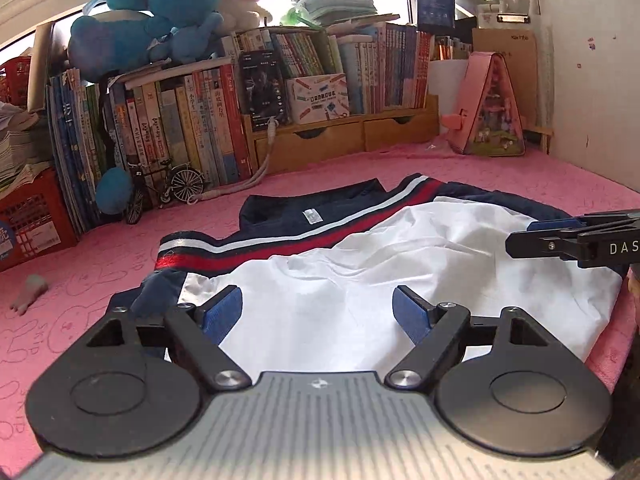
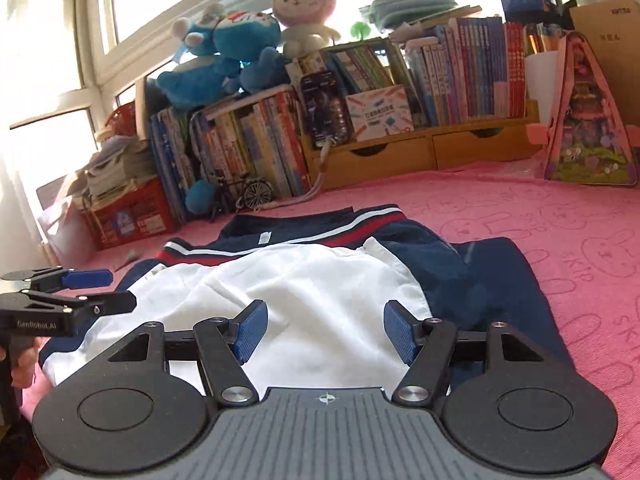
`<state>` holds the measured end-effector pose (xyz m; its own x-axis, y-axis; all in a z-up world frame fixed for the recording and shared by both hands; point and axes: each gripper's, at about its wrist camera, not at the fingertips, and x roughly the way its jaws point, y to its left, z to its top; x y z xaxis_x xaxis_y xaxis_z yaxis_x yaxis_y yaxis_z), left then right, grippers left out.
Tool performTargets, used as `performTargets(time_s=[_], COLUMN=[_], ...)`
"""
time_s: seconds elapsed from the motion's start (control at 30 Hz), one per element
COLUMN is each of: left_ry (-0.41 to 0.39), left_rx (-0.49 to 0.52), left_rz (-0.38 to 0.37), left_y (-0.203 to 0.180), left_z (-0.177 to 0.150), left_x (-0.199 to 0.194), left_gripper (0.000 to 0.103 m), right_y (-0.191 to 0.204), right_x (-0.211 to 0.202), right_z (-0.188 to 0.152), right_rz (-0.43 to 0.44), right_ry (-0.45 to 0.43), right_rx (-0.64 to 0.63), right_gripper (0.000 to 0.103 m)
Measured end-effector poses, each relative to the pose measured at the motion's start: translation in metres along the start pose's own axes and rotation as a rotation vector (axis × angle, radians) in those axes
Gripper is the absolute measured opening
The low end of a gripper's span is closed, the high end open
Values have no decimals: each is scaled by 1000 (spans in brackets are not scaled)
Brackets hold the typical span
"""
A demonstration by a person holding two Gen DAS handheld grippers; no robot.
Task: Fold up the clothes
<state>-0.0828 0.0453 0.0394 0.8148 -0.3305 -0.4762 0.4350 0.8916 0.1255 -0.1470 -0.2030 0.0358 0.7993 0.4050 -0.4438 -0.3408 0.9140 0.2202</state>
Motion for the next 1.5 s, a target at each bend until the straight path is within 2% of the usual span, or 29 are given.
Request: performTargets(time_s=[0.07, 0.17, 0.27, 0.3, 0.33, 0.4, 0.47, 0.5, 0.53, 0.63, 0.67, 0.73, 0.8, 0.83, 0.87, 0.93, 1.0, 1.1, 1.17, 1.2, 1.23, 1.33, 1.5], left_ry=[-4, -36, -31, -28, -19, 18, 64, 85, 96, 121, 126, 130, 135, 138, 139, 140, 141, 142, 142, 142, 142, 141, 140], left_rx=[-3, -103, -89, -78, -38, 52, 82, 63, 37, -27, -41, -65, -88, -100, -107, -109, -110, -107, -98, -94, -89, -75, -58], left_rz=[10, 12, 128, 171, 215, 269, 288, 274, 260, 235, 228, 217, 205, 199, 196, 200, 207, 219, 228, 232, 235, 246, 260], left_y=[5, 26, 27, 26, 23, 16, 16, 20, 25, 37, 40, 43, 47, 49, 50, 50, 49, 47, 46, 45, 44, 42, 39], left_z=[-1, 2, 5, 6, 5, -3, -11, -12, -11, -12, -13, -14, -15, -15, -16, -16, -16, -16, -15, -15, -15, -15, -15], left_x=[4, 1, 12, 17, 23, 39, 52, 55, 56, 59, 59, 59, 59, 59, 59, 59, 60, 60, 60, 60, 60, 60, 61], left_gripper=[77, 77, 76, 74, 68, 67, 67, 68, 69, 76, 77, 79, 82, 82, 83, 84, 85, 87, 88, 88, 88, 88, 90], right_y=[16, 39, 59, 62, 64, 66, 57, 50, 40, 10, 5, -12, -41, -52, -62, -66, -45, 5, 47, 63, 82, 127, 147], right_x=[16, 40, 63, 70, 77, 91, 102, 106, 106, 91, 87, 80, 71, 68, 66, 58, 46, 20, 5, 3, 3, 11, 25], right_z=[4, 11, 19, 24, 27, 28, 21, 16, 11, 2, 0, 1, 6, 7, 9, 8, 5, -6, -20, -22, -30, -55, -76], right_rz=[11, 28, 57, 77, 56, -16, -136, -201, -227, -262, -301, -408, -455, -523, -599, -658, -687, -592, -426, -386, -352, -278, -316], right_ry=[4, 10, 27, 42, 53, 80, 115, 132, 140, 123, 117, 100, 90, 83, 77, 53, -8, -130, -163, -152, -138, -84, -89], right_rx=[-31, -78, -117, -124, -139, -188, -255, -283, -286, -250, -250, -217, -69, -8, 49, 113, 99, 61, 79, 74, 56, -15, -51], right_gripper=[67, 67, 67, 67, 67, 67, 67, 67, 70, 71, 71, 72, 82, 87, 87, 87, 84, 81, 65, 51, 43, 43, 41])
